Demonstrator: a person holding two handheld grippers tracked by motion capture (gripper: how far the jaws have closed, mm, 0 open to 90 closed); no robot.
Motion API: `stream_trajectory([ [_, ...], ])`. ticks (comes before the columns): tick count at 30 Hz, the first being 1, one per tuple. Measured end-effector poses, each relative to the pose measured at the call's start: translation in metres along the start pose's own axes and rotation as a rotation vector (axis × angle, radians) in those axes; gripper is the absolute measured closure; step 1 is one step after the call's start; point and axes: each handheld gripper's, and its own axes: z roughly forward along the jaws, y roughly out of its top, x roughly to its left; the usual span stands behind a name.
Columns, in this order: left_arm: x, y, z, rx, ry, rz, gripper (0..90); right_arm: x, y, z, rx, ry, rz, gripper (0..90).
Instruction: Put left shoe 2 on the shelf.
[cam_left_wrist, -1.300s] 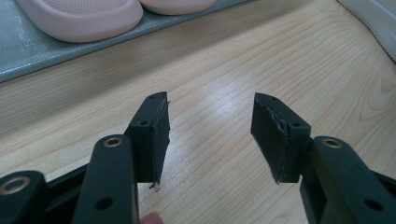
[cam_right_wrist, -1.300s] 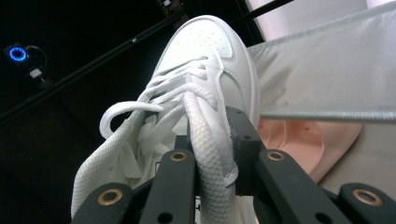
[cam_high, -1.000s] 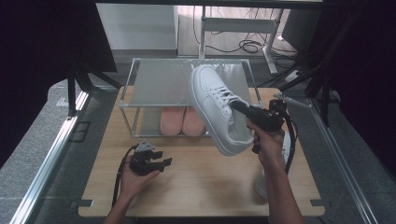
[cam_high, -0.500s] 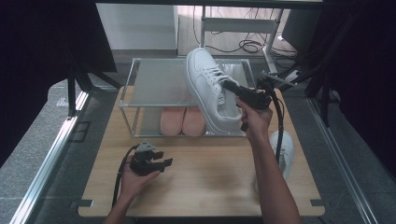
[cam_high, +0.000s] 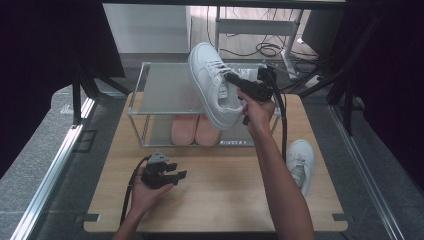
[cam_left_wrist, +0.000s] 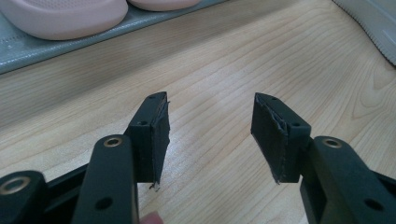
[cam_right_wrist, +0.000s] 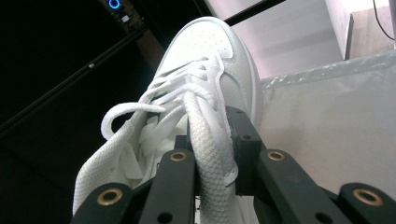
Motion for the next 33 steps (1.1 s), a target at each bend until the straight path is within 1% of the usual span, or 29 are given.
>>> stream_trajectory([
  [3, 0.0, 0.0, 0.0, 0.0, -0.001, 0.001, 47.3, 0.003, 0.003, 0.009, 0.002, -0.019, -0.012, 81.5],
  [6, 0.001, 0.0, 0.0, 0.0, -0.001, 0.0, 47.3, 0.005, 0.005, 0.018, 0.004, -0.035, -0.011, 81.5],
  [11, 0.003, 0.0, -0.001, -0.003, -0.002, -0.002, 47.3, 0.007, 0.009, 0.034, 0.004, -0.059, 0.006, 81.5],
  [19, 0.003, 0.0, -0.002, -0.007, -0.01, -0.004, 47.3, 0.013, 0.019, 0.057, 0.007, -0.1, -0.004, 81.5],
  [22, 0.003, 0.0, -0.002, -0.009, -0.01, -0.005, 47.3, 0.01, 0.021, 0.068, 0.012, -0.116, 0.006, 81.5],
  [26, 0.005, 0.0, -0.002, -0.008, -0.01, -0.005, 47.3, 0.005, 0.021, 0.084, 0.017, -0.151, 0.025, 81.4],
  [27, 0.005, 0.0, -0.002, -0.009, -0.01, -0.004, 47.3, 0.004, 0.021, 0.087, 0.017, -0.155, 0.038, 81.4],
  [33, 0.007, 0.0, -0.003, -0.011, -0.011, -0.007, 47.3, -0.001, 0.02, 0.104, 0.035, -0.18, 0.068, 81.1],
])
